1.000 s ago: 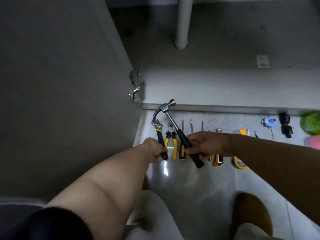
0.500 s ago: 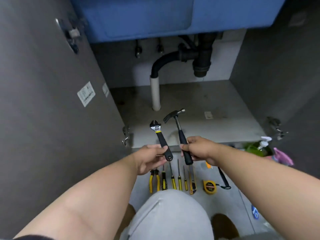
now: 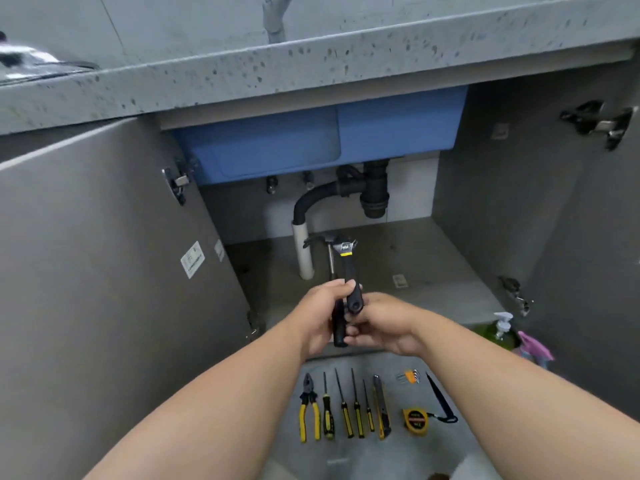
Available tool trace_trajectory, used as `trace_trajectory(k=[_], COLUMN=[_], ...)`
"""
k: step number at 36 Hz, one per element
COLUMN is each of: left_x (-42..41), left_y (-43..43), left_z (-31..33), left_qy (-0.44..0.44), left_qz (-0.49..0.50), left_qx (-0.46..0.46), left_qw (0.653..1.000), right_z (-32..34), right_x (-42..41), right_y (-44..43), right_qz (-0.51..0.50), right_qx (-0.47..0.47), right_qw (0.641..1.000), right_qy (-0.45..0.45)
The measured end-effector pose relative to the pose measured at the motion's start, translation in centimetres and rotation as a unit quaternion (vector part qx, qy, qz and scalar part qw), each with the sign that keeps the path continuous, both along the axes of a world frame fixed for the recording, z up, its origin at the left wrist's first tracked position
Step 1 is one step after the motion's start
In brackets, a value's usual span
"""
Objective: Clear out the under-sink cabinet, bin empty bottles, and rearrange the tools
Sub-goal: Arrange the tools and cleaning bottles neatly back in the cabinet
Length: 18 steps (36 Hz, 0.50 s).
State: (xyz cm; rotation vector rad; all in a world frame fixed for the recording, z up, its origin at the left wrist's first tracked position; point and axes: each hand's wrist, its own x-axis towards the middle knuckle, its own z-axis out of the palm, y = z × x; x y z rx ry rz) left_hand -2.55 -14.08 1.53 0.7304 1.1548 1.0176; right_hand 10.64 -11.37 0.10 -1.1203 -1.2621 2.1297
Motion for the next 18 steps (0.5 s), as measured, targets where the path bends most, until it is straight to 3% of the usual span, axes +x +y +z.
trace_trajectory(k=[9, 14, 18], left_x=[-0.7, -2.0, -4.0], left_y=[0.1, 0.4, 2.1], left_z=[-2.0, -4.4, -6.3], left_qy=[0.151, 0.184, 0.189], left_qz=[0.075, 0.059, 0.08], left_qx=[0.007, 0.012, 0.007], left_qw=[0.986, 0.981, 0.979], right_z=[-0.3, -1.7, -2.8], right_x=[0.1, -2.1, -4.0], right_y=[0.6, 1.7, 4.3], right_qz=[-0.074, -0.073, -0.076], right_qx=[-0.086, -0.066, -0.066], right_qw=[0.992, 0.995, 0.995], right_qy=[0.062, -0.001, -0.001])
